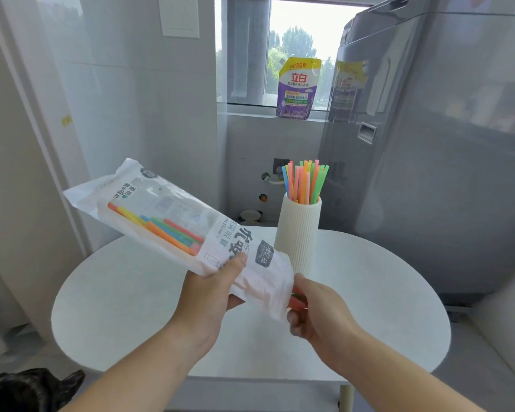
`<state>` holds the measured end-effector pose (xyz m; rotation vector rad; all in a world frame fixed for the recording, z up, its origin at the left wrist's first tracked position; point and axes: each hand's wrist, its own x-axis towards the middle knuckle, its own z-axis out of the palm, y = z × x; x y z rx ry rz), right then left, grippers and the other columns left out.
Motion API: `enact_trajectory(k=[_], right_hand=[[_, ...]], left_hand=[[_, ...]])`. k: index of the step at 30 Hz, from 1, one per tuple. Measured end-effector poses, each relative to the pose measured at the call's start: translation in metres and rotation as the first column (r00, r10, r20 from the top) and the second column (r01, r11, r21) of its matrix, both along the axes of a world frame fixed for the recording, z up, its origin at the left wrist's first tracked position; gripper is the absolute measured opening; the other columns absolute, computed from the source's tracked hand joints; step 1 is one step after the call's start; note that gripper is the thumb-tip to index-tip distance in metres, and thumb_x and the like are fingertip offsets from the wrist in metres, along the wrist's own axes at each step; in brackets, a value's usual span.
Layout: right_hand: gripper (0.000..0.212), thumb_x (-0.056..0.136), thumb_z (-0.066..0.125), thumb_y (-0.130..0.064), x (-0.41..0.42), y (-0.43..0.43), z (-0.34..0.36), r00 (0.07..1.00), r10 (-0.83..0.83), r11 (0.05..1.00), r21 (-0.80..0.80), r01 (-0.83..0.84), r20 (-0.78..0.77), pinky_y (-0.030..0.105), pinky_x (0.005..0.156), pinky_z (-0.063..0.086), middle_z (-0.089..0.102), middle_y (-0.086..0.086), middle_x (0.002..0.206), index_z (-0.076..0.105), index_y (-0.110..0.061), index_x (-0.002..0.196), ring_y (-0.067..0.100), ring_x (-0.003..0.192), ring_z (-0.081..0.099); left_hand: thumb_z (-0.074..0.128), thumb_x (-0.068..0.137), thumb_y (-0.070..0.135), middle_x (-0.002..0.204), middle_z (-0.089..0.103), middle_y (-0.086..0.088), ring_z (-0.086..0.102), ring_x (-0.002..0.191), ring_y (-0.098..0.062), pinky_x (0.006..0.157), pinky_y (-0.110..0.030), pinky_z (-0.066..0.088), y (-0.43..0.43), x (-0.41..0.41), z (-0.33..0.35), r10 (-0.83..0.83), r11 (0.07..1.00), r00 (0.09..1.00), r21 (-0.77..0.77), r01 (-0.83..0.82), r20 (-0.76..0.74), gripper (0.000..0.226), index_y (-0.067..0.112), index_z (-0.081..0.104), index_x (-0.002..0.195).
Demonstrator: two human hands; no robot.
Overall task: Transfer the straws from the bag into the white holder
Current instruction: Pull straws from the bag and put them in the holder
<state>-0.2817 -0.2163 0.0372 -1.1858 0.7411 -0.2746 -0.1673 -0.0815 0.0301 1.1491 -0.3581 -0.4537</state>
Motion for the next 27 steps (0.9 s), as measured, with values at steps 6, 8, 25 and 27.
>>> enact_trajectory(k=[6,8,25,27], right_hand=[[0.015,0.096,0.064,-0.006,-0.005,-0.017,0.003,0.987,-0.004,0.999,0.033,-0.001,0.161,0.026,0.055,0.057,0.07,0.013,0.07,0.069,0.001,0.084,0.017,0.056,0.065],[0.013,0.095,0.065,-0.004,-0.006,-0.023,0.005,0.985,-0.013,0.999,0.052,0.004,0.172,0.026,0.056,0.058,0.069,0.015,0.068,0.07,0.002,0.084,0.018,0.056,0.066],[0.014,0.086,0.074,-0.009,-0.013,-0.051,0.019,0.954,-0.112,0.97,0.239,0.044,0.279,0.022,0.053,0.055,0.065,0.007,0.064,0.065,-0.002,0.093,0.013,0.054,0.058],[0.023,0.079,0.079,-0.012,-0.012,-0.046,0.019,0.934,-0.166,0.932,0.359,0.044,0.316,0.021,0.053,0.056,0.068,0.006,0.068,0.066,-0.002,0.095,0.012,0.054,0.059]], left_hand=[[0.071,0.096,0.013,0.114,0.083,0.001,0.081,0.096,-0.018,0.064,-0.035,0.064,0.0,0.009,0.0,0.03,0.993,0.978,-0.109,-0.053,-0.204,0.041,0.026,0.067,0.135],[0.071,0.096,0.012,0.111,0.084,0.0,0.081,0.092,-0.018,0.062,-0.034,0.064,0.0,0.011,0.0,0.022,0.989,0.969,-0.136,-0.058,-0.247,0.042,0.024,0.066,0.136],[0.068,0.097,0.006,0.116,0.083,-0.007,0.082,0.087,-0.02,0.057,-0.033,0.064,-0.004,0.0,0.002,-0.05,0.981,0.928,-0.191,-0.024,-0.37,0.041,0.021,0.066,0.135],[0.068,0.096,0.005,0.115,0.083,-0.008,0.082,0.085,-0.02,0.056,-0.032,0.064,-0.005,-0.002,0.002,-0.051,0.978,0.92,-0.204,-0.032,-0.388,0.042,0.02,0.065,0.136]])
